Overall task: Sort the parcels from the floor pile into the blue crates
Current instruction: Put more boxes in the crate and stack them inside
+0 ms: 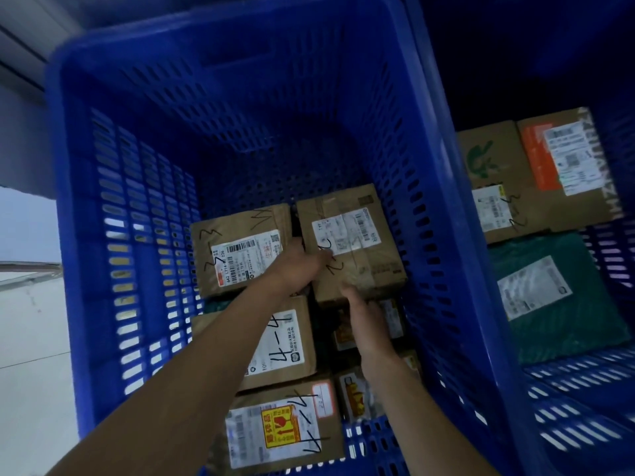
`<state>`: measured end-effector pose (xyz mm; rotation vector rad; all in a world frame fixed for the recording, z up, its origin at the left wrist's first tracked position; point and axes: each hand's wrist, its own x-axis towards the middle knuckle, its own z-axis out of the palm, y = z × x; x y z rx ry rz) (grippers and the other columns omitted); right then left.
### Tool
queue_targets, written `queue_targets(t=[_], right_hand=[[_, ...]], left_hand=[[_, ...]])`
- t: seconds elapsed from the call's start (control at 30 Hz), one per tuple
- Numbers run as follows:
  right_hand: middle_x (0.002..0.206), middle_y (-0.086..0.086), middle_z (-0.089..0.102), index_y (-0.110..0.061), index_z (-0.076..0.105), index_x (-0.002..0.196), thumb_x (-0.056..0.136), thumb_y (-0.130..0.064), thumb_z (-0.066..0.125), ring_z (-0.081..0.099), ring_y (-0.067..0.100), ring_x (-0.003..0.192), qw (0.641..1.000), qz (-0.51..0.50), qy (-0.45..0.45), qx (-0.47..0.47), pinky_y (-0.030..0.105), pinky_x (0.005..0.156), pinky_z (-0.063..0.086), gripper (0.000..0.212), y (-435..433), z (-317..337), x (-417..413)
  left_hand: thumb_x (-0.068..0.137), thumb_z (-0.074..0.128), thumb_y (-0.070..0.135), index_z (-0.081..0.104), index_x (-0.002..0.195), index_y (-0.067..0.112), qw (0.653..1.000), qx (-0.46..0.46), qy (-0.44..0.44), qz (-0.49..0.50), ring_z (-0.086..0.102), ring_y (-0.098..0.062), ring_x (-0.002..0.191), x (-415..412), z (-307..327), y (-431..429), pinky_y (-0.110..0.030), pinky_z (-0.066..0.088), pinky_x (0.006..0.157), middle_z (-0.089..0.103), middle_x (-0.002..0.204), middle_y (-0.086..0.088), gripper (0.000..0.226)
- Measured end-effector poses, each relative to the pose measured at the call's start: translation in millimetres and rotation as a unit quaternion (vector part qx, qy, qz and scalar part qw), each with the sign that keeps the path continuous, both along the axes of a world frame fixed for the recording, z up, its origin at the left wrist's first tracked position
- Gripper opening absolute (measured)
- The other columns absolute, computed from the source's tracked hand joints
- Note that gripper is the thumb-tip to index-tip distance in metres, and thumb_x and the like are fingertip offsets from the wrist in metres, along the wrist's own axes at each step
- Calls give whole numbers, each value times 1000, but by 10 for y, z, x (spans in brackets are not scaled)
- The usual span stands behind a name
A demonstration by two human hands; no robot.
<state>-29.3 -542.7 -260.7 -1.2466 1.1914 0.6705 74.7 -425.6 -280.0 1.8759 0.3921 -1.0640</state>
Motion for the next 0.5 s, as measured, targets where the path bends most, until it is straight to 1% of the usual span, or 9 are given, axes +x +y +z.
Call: queue_targets(t=[0.03, 0.07, 0.13, 0.2, 0.27, 0.33, 0.37, 0.43, 0.5], right_hand=[[142, -2, 54, -30, 41, 152, 83, -60, 68, 50, 19, 123, 1000, -5, 3, 6, 37, 96, 39, 80, -25, -9, -21], [143, -2, 52, -31, 41, 152, 82, -60, 70, 49, 18, 122, 1000, -10, 5, 11, 36, 96, 38, 81, -47, -28, -34], [148, 0, 49, -29, 39, 153, 82, -59, 72, 47, 20, 124, 1000, -18, 10, 7, 37, 100, 38, 84, -70, -57, -44], [152, 2, 44, -26, 31, 157, 82, -61, 72, 43, 24, 135, 999, -33, 18, 4, 41, 109, 35, 92, -77, -86, -52], [156, 4, 40, -24, 24, 159, 79, -64, 72, 38, 26, 140, 998, -55, 22, 10, 44, 115, 31, 102, -67, -128, -66], [156, 4, 40, -26, 23, 159, 75, -65, 74, 38, 27, 140, 997, -70, 22, 13, 47, 116, 32, 106, -54, -185, -87], [155, 4, 41, -27, 25, 159, 75, -64, 75, 39, 26, 139, 997, -74, 16, 16, 47, 115, 32, 104, -45, -196, -103], [149, -1, 46, -31, 30, 157, 79, -58, 75, 44, 21, 130, 997, -78, -12, 19, 41, 109, 34, 94, -47, -220, -137], [130, -11, 55, -32, 34, 153, 83, -52, 74, 46, 14, 116, 996, -81, -38, 23, 35, 100, 34, 83, -49, -221, -131]], left_hand=[[92, 66, 44, 45, 143, 18, 1000, 22, -14, -9, 64, -13, 108, 66, -22, -55, -30, 57, 89, 63, 130, 1, 61], [92, 65, 44, 33, 151, 15, 998, 43, -34, -21, 60, -18, 118, 131, -41, -99, -33, 53, 95, 56, 141, -3, 73], [95, 64, 40, 14, 157, 12, 993, 78, -78, -45, 49, -27, 133, 269, -55, -173, -36, 45, 105, 39, 155, -8, 84], [96, 63, 42, 6, 159, 16, 987, 111, -97, -67, 39, -33, 141, 415, -80, -232, -40, 40, 112, 22, 163, -13, 88], [95, 59, 51, 6, 160, 17, 979, 149, -92, -99, 33, -35, 145, 527, -115, -286, -44, 37, 114, 15, 165, -15, 90], [95, 53, 60, 9, 160, 16, 974, 181, -84, -111, 31, -36, 145, 612, -153, -327, -45, 36, 115, 14, 164, -16, 90], [95, 52, 61, 12, 159, 15, 973, 189, -84, -103, 32, -36, 145, 648, -154, -346, -44, 37, 113, 16, 163, -16, 88], [94, 53, 56, 20, 155, 14, 972, 194, -111, -76, 38, -36, 139, 715, -119, -369, -41, 41, 106, 24, 159, -17, 81], [94, 54, 53, 28, 150, 14, 967, 196, -148, -71, 45, -38, 131, 763, -102, -361, -41, 43, 100, 31, 152, -17, 73]])
